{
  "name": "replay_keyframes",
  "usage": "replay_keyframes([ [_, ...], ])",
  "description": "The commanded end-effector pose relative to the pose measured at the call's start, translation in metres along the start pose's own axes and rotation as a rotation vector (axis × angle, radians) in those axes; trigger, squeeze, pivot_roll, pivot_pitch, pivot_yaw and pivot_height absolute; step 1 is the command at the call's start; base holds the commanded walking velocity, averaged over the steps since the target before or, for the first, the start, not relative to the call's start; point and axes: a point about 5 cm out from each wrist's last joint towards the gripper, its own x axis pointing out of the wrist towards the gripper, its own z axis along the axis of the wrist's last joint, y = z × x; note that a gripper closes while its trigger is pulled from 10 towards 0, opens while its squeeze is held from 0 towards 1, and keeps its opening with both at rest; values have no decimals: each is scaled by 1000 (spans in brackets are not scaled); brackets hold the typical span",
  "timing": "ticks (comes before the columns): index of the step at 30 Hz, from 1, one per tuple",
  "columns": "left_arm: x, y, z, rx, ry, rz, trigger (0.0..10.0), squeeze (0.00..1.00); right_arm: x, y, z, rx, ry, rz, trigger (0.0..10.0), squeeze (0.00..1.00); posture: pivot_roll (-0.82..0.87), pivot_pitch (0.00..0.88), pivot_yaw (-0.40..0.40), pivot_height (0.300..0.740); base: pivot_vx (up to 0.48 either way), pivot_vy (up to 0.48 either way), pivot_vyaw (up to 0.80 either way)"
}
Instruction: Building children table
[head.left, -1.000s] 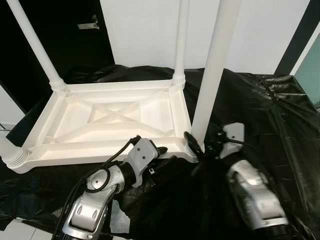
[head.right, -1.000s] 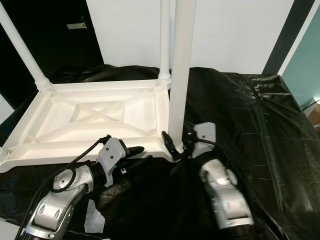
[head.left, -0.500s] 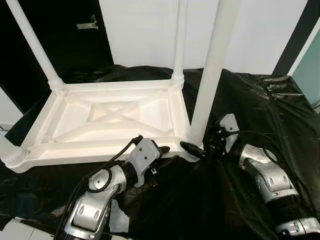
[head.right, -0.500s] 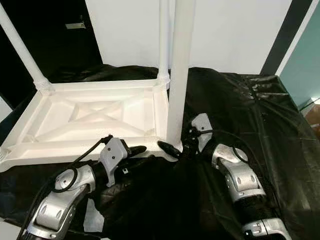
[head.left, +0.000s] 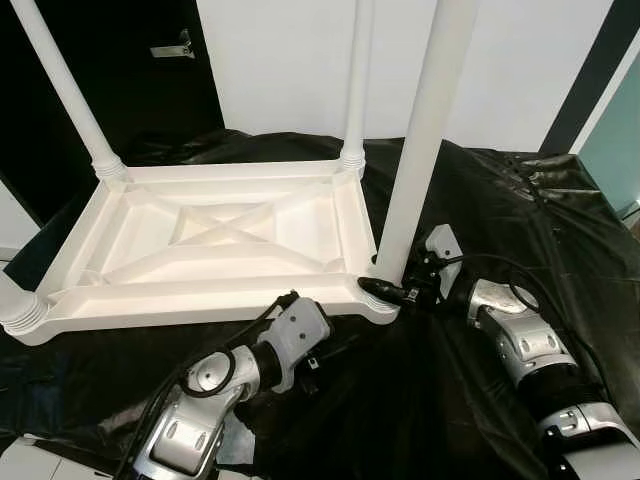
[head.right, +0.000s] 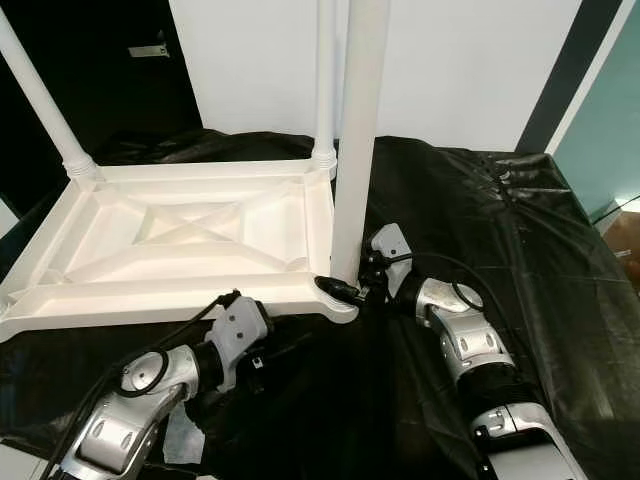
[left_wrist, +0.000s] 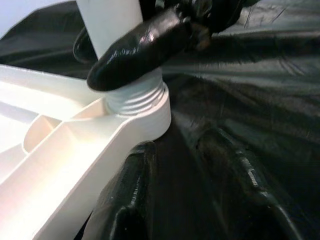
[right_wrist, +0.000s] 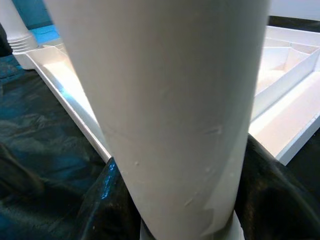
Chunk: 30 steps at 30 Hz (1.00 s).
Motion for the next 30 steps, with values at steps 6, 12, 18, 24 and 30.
replay_keyframes([
  [6, 5, 1, 2, 13, -7, 13, 10000, 0, 12, 14, -16, -10, 90, -133, 10000, 0, -6, 0, -30, 740, 0, 0, 0],
  [12, 4, 1, 2, 16, -7, 14, 10000, 0, 18, 22, -17, 70, 58, -253, 10000, 0, -9, 0, -20, 740, 0, 0, 0],
  [18, 2, 3, 1, 25, 0, 6, 10000, 0, 23, 33, -23, 149, 67, -548, 10000, 0, -18, 0, 6, 740, 0, 0, 0],
  [24, 2, 7, 2, 37, 2, -13, 10000, 0, 28, 45, -19, 218, 55, -800, 10000, 0, -43, 0, 35, 740, 0, 0, 0],
  [30, 4, 7, 3, 40, 0, -24, 10000, 0, 31, 50, -14, 214, 34, -791, 10000, 0, -57, 0, 41, 740, 0, 0, 0],
])
